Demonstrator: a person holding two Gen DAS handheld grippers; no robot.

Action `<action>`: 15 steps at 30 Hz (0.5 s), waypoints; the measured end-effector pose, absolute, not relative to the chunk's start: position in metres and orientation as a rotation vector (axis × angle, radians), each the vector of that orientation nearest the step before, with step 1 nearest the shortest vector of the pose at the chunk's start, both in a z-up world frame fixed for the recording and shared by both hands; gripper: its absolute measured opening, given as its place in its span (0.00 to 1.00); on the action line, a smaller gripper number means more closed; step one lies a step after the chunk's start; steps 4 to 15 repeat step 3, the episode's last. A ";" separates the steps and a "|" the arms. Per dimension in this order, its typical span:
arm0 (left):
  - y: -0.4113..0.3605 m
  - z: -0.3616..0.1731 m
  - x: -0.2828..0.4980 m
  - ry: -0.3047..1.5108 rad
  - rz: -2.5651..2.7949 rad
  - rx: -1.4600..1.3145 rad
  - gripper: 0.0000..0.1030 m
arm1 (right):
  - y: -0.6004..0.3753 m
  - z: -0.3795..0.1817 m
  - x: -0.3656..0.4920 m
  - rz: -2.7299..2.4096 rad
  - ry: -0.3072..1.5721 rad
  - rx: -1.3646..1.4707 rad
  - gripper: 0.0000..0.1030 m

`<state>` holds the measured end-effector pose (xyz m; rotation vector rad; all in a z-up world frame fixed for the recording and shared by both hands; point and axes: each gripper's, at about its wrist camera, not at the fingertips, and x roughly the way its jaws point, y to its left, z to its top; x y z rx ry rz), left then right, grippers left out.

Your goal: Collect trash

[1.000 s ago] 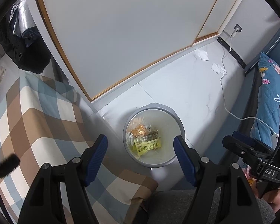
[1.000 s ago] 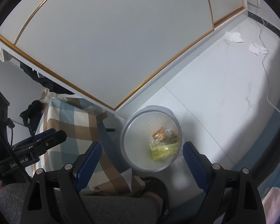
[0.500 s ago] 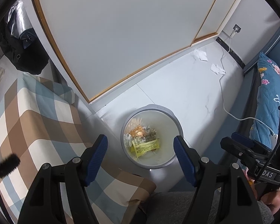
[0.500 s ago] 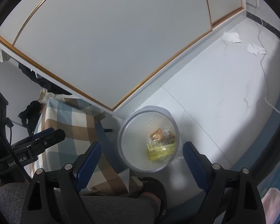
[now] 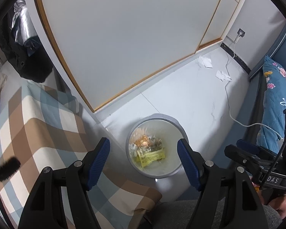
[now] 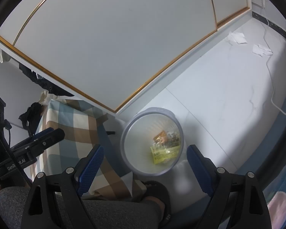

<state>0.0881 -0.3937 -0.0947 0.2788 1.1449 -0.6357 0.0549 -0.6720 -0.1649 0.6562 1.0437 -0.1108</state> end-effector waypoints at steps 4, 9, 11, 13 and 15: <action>-0.393 -0.095 0.091 1.147 -0.622 0.274 0.68 | -0.671 -0.165 0.055 -0.113 1.045 0.647 0.86; -0.393 -0.095 0.091 1.147 -0.622 0.274 0.68 | -0.671 -0.165 0.055 -0.113 1.045 0.647 0.86; -0.393 -0.095 0.091 1.147 -0.622 0.274 0.68 | -0.671 -0.165 0.055 -0.113 1.045 0.647 0.86; -0.393 -0.095 0.091 1.147 -0.622 0.274 0.68 | -0.671 -0.165 0.055 -0.113 1.045 0.647 0.86; -0.393 -0.095 0.091 1.147 -0.622 0.274 0.68 | -0.671 -0.165 0.055 -0.113 1.045 0.647 0.86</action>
